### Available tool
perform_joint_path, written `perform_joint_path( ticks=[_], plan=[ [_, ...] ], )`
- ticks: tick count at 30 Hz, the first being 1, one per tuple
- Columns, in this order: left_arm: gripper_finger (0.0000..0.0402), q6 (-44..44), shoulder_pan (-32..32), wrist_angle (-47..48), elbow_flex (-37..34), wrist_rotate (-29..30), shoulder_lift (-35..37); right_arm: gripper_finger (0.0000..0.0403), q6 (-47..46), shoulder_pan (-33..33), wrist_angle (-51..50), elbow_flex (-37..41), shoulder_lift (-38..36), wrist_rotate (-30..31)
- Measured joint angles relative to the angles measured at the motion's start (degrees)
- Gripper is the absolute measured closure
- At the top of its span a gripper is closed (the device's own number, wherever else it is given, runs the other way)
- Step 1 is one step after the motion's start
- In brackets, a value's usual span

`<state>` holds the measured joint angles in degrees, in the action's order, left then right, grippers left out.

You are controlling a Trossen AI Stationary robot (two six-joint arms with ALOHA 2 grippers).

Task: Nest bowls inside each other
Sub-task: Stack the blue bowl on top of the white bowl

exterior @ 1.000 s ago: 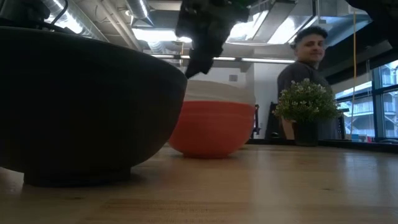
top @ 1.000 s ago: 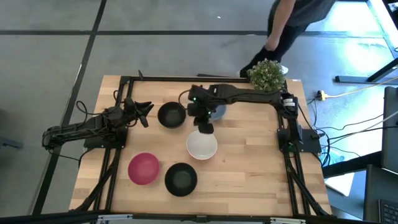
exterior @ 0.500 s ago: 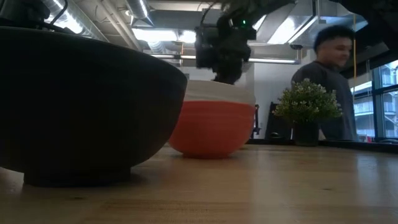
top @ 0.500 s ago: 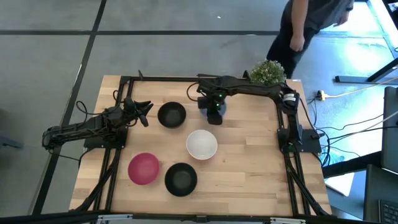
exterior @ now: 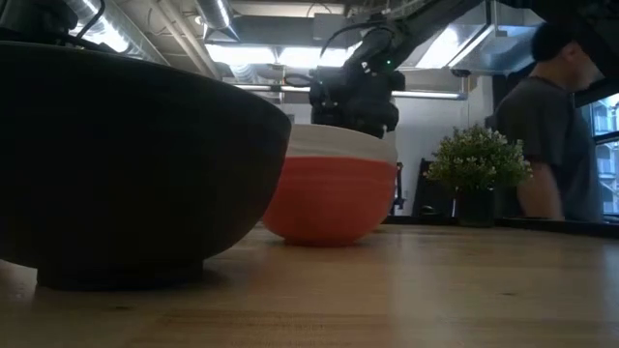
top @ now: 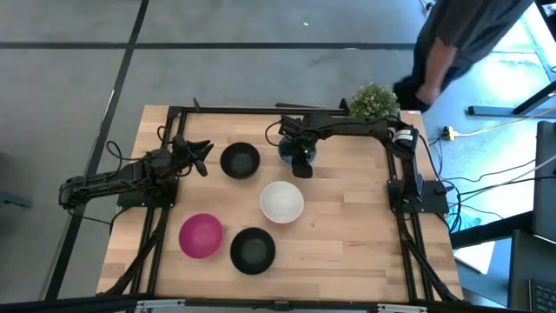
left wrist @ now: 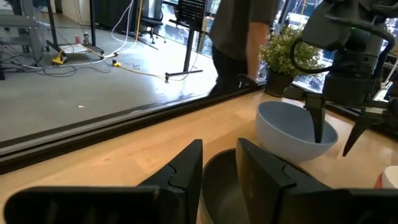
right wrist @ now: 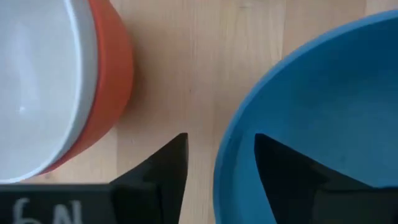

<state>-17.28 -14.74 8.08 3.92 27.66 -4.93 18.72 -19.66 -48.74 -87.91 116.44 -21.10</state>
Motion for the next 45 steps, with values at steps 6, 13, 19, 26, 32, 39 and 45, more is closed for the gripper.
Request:
perform_joint_path(
  ticks=[6,13,19,26,32,39,45],
  plan=[
    [0.0308,0.0,0.0,0.0,0.0,0.4,0.0,0.0286,0.0,0.0,2.0,0.2,0.0,0.0],
    [0.0308,0.0,0.0,0.0,0.0,0.4,0.0,0.0385,1.3,0.0,3.0,0.0,-0.2,0.3],
    [0.0308,0.0,0.0,0.0,0.0,0.4,0.0,0.038,0.3,0.0,3.2,0.1,-0.2,0.8],
    [0.0308,0.0,0.0,0.0,0.0,0.4,0.0,0.0391,-0.1,0.6,2.9,0.1,-2.2,4.3],
    [0.0308,0.0,0.0,0.0,0.0,0.4,0.0,0.0391,-2.4,0.8,1.6,0.3,-7.2,5.4],
    [0.0308,0.0,0.0,0.0,0.0,0.4,0.0,0.0391,-5.2,3.8,0.5,0.2,-12.8,7.5],
    [0.0308,-0.1,0.0,0.0,0.0,0.4,0.0,0.0391,-8.9,9.6,0.1,0.2,-15.7,7.6]
  ],
)
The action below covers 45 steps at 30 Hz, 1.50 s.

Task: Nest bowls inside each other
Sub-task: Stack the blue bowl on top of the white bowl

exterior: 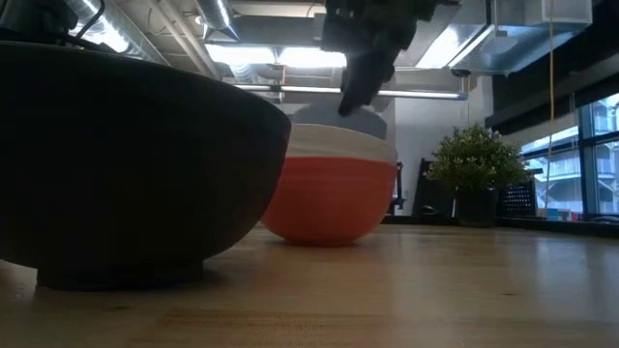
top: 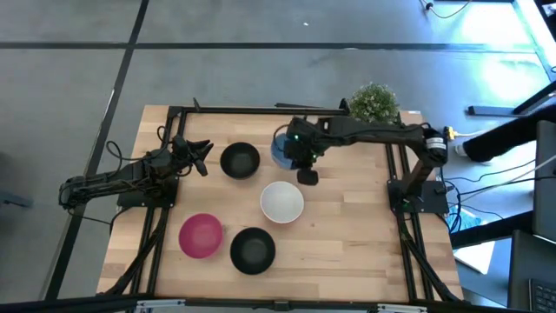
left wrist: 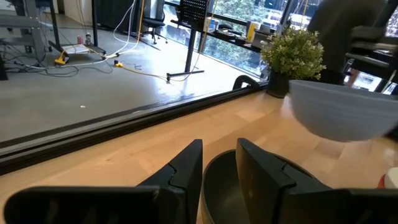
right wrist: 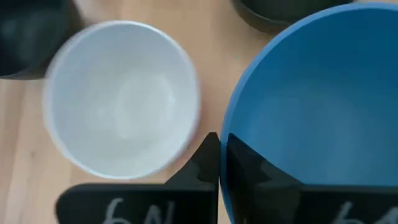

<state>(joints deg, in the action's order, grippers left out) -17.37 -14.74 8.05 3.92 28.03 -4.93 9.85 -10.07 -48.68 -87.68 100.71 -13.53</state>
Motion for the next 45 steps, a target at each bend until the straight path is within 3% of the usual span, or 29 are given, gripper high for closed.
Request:
perform_joint_path(
  ticks=[20,45],
  plan=[
    [0.0308,0.0,0.0,0.0,0.0,-0.6,0.0,0.0391,-17.7,18.6,6.7,0.0,0.1,8.2],
    [0.0308,-0.6,0.0,0.0,0.0,-3.3,0.0,0.0391,-18.8,20.1,9.9,-0.1,7.2,6.4]
  ],
)
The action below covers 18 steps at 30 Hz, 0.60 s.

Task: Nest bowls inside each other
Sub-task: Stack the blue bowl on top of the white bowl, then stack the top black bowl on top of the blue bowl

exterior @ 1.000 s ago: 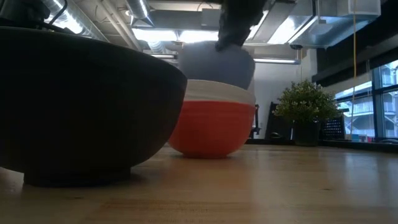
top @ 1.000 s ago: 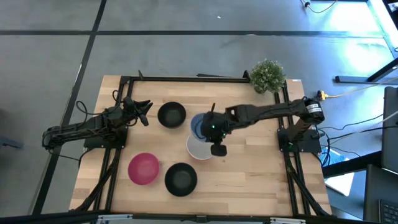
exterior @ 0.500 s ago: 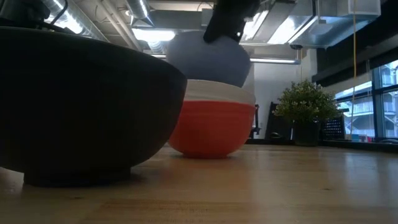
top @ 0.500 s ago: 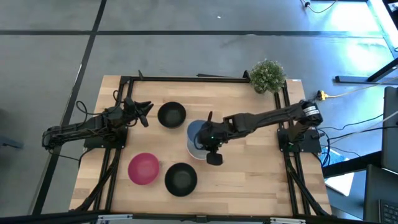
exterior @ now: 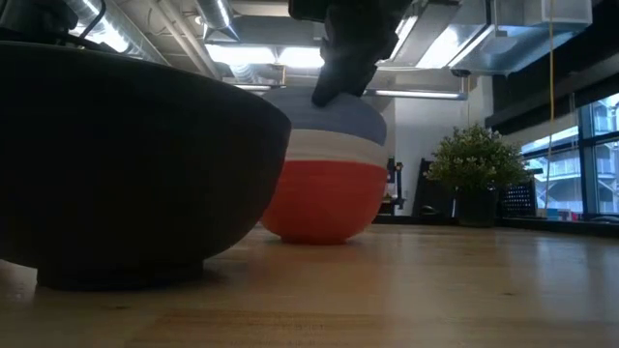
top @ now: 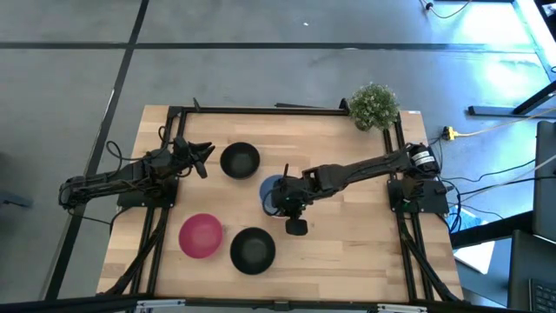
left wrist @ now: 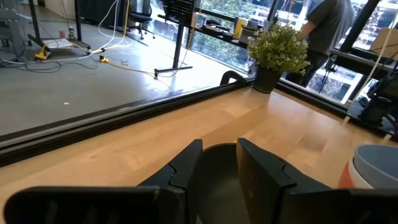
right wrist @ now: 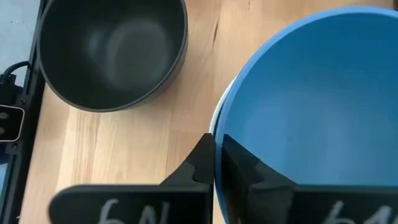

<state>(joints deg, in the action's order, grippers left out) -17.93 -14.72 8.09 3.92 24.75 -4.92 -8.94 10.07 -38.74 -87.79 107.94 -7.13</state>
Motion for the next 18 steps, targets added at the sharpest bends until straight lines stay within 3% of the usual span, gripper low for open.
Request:
perform_joint_path(
  ticks=[4,12,18],
  plan=[
    [0.0308,0.0,0.0,0.0,0.0,0.0,0.0,0.039,-0.5,0.0,0.3,0.0,0.0,-0.1],
    [0.0308,0.0,0.0,0.0,0.0,0.0,0.0,0.0303,-1.3,0.0,1.8,0.0,0.0,-0.5],
    [0.0308,0.0,0.0,0.0,0.0,0.0,0.0,0.028,-1.3,0.0,1.7,0.0,0.0,-0.6]
  ],
)
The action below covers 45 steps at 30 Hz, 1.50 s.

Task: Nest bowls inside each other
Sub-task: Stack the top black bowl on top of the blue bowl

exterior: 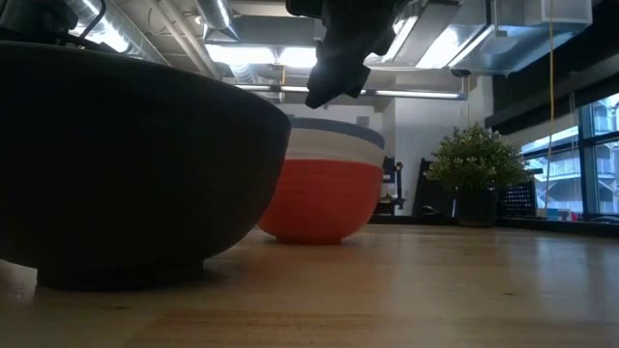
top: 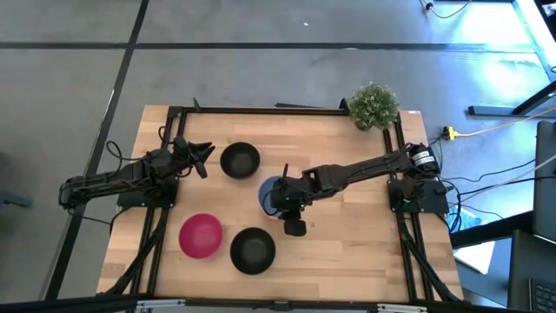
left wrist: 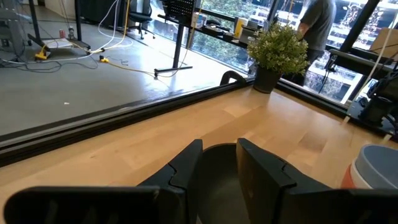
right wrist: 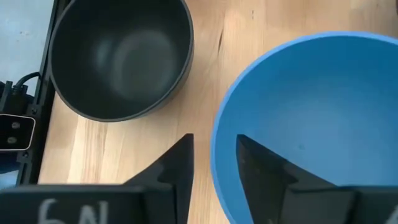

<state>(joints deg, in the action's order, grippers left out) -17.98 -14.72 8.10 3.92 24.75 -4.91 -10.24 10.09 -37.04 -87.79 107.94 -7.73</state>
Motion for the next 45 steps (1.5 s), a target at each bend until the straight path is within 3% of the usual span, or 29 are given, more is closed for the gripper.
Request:
perform_joint_path(
  ticks=[6,13,19,22,27,35,41,45],
  plan=[
    [0.0308,0.0,0.0,0.0,0.0,-0.4,0.0,0.0278,3.0,-0.8,0.2,-1.1,0.1,2.8],
    [0.0308,0.0,0.0,0.0,0.0,-0.4,0.0,0.0277,7.3,-6.7,3.4,-5.1,0.1,2.9],
    [0.0308,0.0,0.0,0.0,0.0,-0.4,0.0,0.0277,10.6,-11.7,3.4,-8.0,0.0,1.0],
    [0.0308,0.0,0.0,0.0,0.0,-0.4,0.0,0.0277,11.2,-14.2,3.8,-8.8,0.0,-3.4],
    [0.0308,0.1,0.0,0.0,0.0,-0.4,0.0,0.0277,13.4,-17.0,4.3,-8.9,0.0,-5.9],
    [0.0308,0.1,0.0,0.0,0.0,-0.4,0.0,0.0277,11.1,-20.7,7.2,-8.9,6.2,-10.0],
    [0.0308,-3.0,0.0,-0.2,0.0,-1.7,0.0,0.0277,13.4,-20.7,14.0,-8.9,7.0,-8.8],
    [0.0308,-4.4,0.0,-1.5,-0.1,-2.2,-0.4,0.0277,13.3,-21.1,13.0,-8.9,5.6,-8.4]
  ],
)
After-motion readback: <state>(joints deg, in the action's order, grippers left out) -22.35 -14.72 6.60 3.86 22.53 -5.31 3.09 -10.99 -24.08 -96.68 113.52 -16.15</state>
